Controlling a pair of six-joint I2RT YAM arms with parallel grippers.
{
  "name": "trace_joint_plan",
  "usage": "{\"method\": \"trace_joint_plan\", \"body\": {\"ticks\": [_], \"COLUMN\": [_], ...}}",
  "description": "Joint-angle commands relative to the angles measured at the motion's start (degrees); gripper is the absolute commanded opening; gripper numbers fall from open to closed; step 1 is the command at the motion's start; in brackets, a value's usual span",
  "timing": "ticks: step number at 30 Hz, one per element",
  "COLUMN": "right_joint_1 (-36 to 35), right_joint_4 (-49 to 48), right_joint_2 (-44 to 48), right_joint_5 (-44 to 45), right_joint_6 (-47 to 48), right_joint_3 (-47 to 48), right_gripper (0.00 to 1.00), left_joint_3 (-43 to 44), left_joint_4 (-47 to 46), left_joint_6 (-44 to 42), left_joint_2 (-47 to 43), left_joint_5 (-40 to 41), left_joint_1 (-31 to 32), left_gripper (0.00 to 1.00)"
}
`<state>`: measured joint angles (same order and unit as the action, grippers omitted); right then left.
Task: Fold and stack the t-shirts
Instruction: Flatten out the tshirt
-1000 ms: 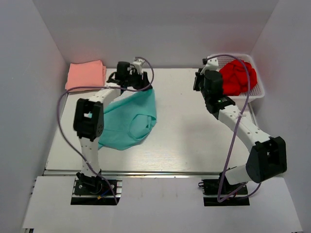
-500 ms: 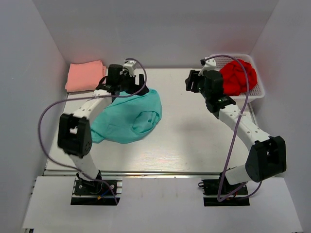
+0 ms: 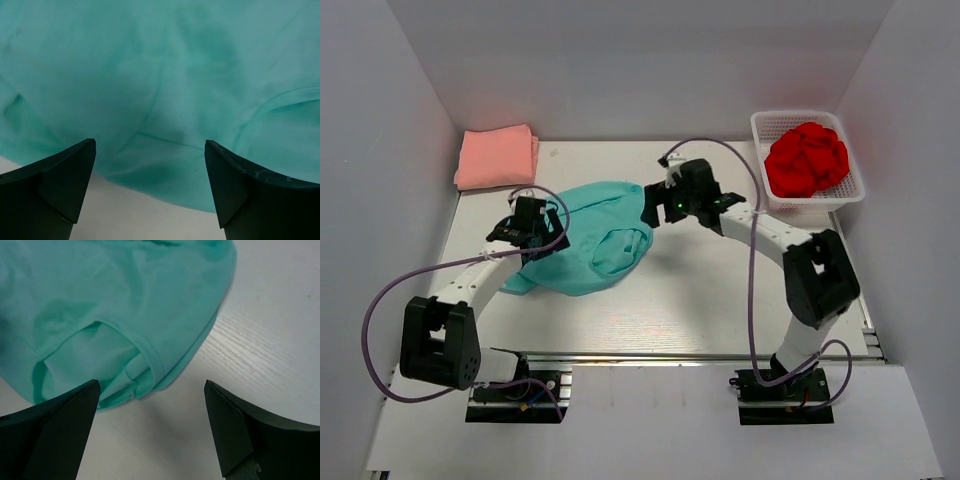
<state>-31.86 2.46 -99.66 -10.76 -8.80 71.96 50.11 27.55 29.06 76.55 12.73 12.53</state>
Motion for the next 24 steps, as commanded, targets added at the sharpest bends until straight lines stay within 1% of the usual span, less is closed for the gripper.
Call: {"method": "trace_joint_plan", "body": {"ticks": [1, 3, 7, 9, 11, 12, 13, 15, 17, 18, 19, 20, 21, 22, 23, 24], "right_joint_1": [-1.63, -2.86, -4.18, -4.79, -5.14, -5.15, -5.23, -5.32, -5.41, -5.58, -5.5, -5.58, -5.67, -5.5, -5.58, -5.58], "right_joint_4": [5.09, 5.36, 5.63, 5.45, 5.71, 5.71, 5.45, 5.45, 5.36, 5.28, 5.45, 5.54, 5.19, 5.36, 5.36, 5.36], "right_joint_2": [-3.94, -5.37, -9.76, -11.42, -12.84, -13.71, -14.33, -15.82, -16.71, -17.58, -17.85, -17.85, -18.2, -17.68, -16.72, -16.36], "right_joint_5": [6.8, 7.51, 7.51, 8.12, 8.83, 9.18, 9.7, 9.71, 9.53, 9.36, 9.18, 9.7, 10.49, 10.59, 13.03, 14.18], "right_joint_6": [-0.26, -0.17, -0.43, -0.95, -1.4, -1.31, -1.4, -1.4, -1.83, -2.01, -2.19, -2.36, -2.8, -3.15, -3.42, -3.68], "right_joint_3": [5.28, 5.91, 7.4, 8.19, 8.8, 9.5, 9.77, 10.74, 11.09, 11.7, 12.06, 12.15, 12.41, 12.32, 12.32, 12.32], "right_gripper": [0.9, 0.9, 0.89, 0.86, 0.82, 0.8, 0.8, 0.79, 0.79, 0.76, 0.68, 0.62, 0.54, 0.31, 0.2, 0.1], "left_joint_3": [-3.69, -5.01, -5.55, -5.55, -5.55, -5.55, -5.55, -5.55, -5.55, -4.85, -4.32, -4.32, -4.32, -3.71, -3.7, -3.0], "left_joint_4": [1.81, 0.57, 0.05, 0.05, 0.05, 0.05, -0.56, -1.87, -2.41, -2.41, -2.41, -2.41, -2.41, -3.02, -3.03, -3.03], "left_joint_6": [4.16, 4.16, 4.16, 4.69, 4.69, 4.69, 4.69, 4.69, 4.69, 4.69, 4.69, 4.69, 4.69, 3.91, 3.9, 3.38], "left_joint_2": [0.26, 0.88, 1.41, 1.93, 2.45, 2.46, 2.46, 3.51, 4.56, 5.87, 6.41, 6.41, 7.02, 7.03, 7.03, 6.16], "left_joint_5": [1.07, -0.16, 0.54, 2.2, 2.73, 3.35, 3.35, 3.88, 3.88, 3.88, 3.27, 3.26, 3.26, 2.66, 2.65, 2.65], "left_joint_1": [-0.85, -0.85, -0.85, -0.85, -0.85, -0.85, -0.85, -1.37, -1.37, -1.37, -1.37, -1.37, -1.37, -1.37, -1.37, -1.37], "left_gripper": [1.0, 1.0, 1.0, 1.0, 0.95, 0.88, 0.85, 0.81, 0.79, 0.71, 0.63, 0.56, 0.47, 0.34, 0.24, 0.0]}}
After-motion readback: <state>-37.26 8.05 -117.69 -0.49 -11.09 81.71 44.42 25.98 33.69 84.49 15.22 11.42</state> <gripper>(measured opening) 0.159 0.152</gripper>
